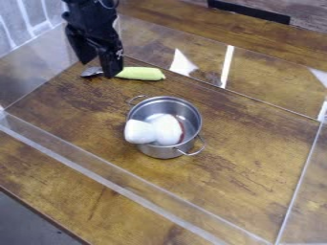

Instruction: Put the mushroom in the silver pot

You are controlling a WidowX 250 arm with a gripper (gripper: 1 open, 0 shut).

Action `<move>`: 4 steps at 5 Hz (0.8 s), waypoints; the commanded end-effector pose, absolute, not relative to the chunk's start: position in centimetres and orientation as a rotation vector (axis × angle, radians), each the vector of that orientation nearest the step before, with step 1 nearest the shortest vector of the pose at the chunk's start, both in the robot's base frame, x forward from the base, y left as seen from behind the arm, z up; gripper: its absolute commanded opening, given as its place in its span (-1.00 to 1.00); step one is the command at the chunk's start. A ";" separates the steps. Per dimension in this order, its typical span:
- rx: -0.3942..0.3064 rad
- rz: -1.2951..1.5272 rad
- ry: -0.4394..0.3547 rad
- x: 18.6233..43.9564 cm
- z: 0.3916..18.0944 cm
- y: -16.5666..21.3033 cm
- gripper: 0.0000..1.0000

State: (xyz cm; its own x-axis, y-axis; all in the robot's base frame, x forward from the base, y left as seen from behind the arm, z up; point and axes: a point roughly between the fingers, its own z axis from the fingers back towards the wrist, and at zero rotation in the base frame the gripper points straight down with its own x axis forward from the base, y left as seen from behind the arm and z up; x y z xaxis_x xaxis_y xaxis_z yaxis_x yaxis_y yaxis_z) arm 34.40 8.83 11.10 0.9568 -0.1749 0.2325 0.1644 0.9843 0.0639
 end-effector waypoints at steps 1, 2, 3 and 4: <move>0.089 -0.168 -0.331 34.5 16.0 7.5 1.00; 0.081 -0.176 -0.311 35.5 15.9 8.1 1.00; 0.070 -0.184 -0.287 36.3 15.4 8.5 1.00; 0.071 -0.136 -0.260 36.0 13.7 8.7 1.00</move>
